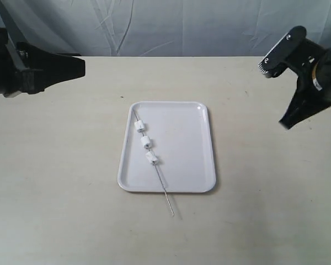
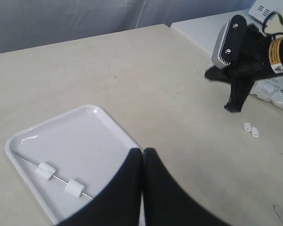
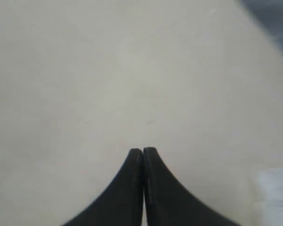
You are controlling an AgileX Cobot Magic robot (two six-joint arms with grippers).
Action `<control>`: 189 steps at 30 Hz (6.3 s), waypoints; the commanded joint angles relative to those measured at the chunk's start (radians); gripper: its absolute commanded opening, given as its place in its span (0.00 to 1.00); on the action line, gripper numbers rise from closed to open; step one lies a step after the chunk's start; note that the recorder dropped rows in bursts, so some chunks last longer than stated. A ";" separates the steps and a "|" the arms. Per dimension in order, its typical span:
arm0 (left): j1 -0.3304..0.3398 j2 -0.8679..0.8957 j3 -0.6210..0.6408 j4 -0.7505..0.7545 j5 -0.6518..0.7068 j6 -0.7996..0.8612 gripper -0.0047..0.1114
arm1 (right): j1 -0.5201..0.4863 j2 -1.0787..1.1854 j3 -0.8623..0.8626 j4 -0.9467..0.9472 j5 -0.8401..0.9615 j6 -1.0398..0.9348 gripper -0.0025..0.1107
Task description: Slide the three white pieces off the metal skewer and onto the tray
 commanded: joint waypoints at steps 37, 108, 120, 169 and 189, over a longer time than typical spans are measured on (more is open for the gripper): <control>-0.006 0.086 0.159 -0.038 0.140 0.002 0.04 | 0.448 0.442 -0.274 1.113 0.156 -0.228 0.34; -0.006 0.086 0.159 -0.049 0.126 0.004 0.04 | 0.450 0.455 -0.300 0.953 0.233 -0.095 0.08; -0.006 0.086 0.159 -0.049 0.128 0.002 0.04 | 0.450 0.435 -0.300 0.952 0.235 -0.095 0.02; -0.316 0.554 0.148 -0.894 -0.285 0.161 0.49 | 0.448 -0.425 0.337 1.180 0.064 -0.149 0.02; -0.316 0.561 0.143 -0.886 -0.352 0.159 0.28 | 0.450 -0.425 0.337 1.350 0.079 -0.332 0.02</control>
